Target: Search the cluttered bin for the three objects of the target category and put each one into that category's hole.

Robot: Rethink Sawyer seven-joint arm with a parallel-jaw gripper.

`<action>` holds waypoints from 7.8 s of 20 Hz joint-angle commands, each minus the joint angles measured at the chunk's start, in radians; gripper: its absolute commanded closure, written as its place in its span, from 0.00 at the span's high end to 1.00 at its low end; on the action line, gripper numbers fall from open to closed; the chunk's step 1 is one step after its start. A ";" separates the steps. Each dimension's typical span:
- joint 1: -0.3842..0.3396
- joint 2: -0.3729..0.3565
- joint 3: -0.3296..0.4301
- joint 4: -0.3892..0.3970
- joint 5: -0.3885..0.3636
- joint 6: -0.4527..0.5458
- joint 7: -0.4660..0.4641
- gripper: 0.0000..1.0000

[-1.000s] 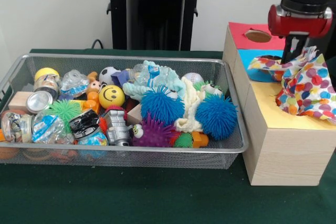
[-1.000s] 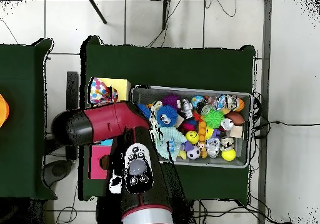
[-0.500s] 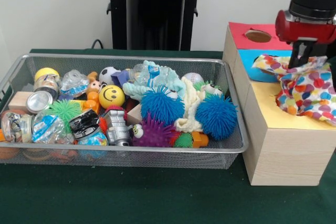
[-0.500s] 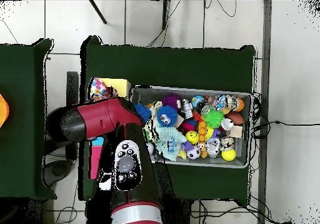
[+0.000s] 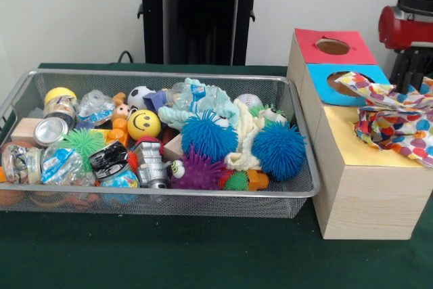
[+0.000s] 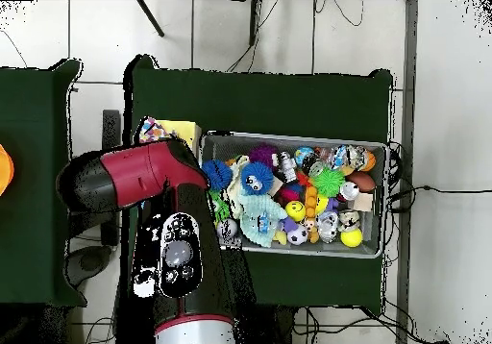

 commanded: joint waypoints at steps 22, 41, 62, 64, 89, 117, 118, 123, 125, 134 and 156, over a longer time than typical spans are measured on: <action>-0.159 0.193 0.023 -0.083 -0.108 -0.089 -0.019 0.00; -0.094 0.050 0.020 -0.004 -0.044 0.023 0.016 0.00; -0.066 -0.058 0.026 0.047 -0.005 0.118 0.053 0.00; -0.061 -0.048 0.020 0.044 -0.010 0.107 0.058 0.00; -0.060 0.100 0.005 -0.049 -0.052 0.013 0.055 0.00; -0.046 0.238 -0.020 -0.189 -0.062 -0.022 0.053 0.00; -0.052 0.251 -0.022 -0.199 -0.067 -0.031 0.050 0.00; -0.076 0.233 -0.009 -0.176 -0.071 -0.031 0.011 0.00; -0.079 0.236 -0.010 -0.178 -0.073 -0.031 0.008 0.00; -0.096 0.287 -0.009 -0.226 -0.092 -0.053 -0.008 0.00; -0.112 0.432 0.001 -0.307 -0.124 -0.155 -0.009 0.00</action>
